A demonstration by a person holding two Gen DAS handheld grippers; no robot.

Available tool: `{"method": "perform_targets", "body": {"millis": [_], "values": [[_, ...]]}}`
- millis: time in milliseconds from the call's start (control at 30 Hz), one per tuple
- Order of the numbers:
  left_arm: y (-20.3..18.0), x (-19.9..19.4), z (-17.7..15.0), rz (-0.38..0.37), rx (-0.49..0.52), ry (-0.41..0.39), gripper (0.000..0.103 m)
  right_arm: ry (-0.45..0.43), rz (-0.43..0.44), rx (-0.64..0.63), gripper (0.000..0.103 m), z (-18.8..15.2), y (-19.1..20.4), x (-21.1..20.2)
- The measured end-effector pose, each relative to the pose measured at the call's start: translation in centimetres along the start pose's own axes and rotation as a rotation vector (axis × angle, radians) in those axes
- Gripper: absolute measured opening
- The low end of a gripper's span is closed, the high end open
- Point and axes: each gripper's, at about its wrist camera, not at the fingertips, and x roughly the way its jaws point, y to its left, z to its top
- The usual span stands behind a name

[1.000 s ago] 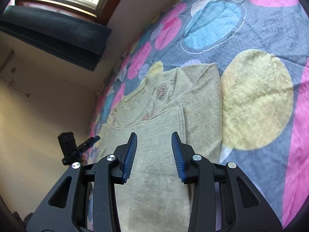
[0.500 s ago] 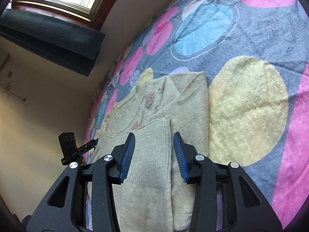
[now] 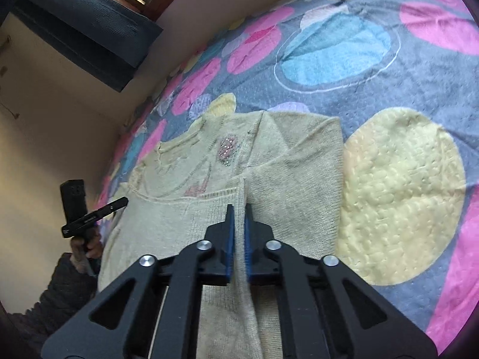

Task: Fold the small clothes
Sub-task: 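Grasp the folded sweater edge with both grippers and lift it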

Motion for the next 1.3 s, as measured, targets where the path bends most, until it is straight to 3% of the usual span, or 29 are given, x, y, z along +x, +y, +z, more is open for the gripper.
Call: {"method": "perform_targets", "body": {"millis": [33,200,367,600,733,867,1067,1300], "values": [[-0.1,0.0,-0.1,0.004,0.000,0.004,0.006,-0.011,-0.010,-0.010,0.004,-0.1,0.2,-0.1],[-1.3,-1.2,-0.6,0.073,0.051,-0.054,0.005,-0.070,-0.073,-0.069,0.004,-0.6,1.9,-1.0],[-2.7,-3.8,-0.2,0.147,0.093,-0.155,0.005,-0.144,-0.079,-0.112,0.004,-0.3,4.0,-3.2],[-2.0,-6.4,4.0,0.208,0.011,-0.287,0.005,-0.232,-0.079,-0.154,0.004,3.7,6.2,-4.7],[-0.2,-3.8,7.0,0.246,-0.036,-0.274,0.005,-0.246,-0.097,-0.116,0.004,7.5,5.0,-2.8],[1.6,0.4,8.1,0.293,-0.068,-0.198,0.005,-0.193,-0.138,-0.064,0.004,9.7,2.6,0.9],[4.2,4.1,7.0,0.294,-0.145,-0.116,0.005,-0.091,-0.174,0.040,0.004,9.8,-2.0,5.7],[4.6,4.2,6.8,0.267,-0.165,-0.122,0.005,-0.090,-0.089,0.125,0.004,9.1,-4.1,6.4]]}}
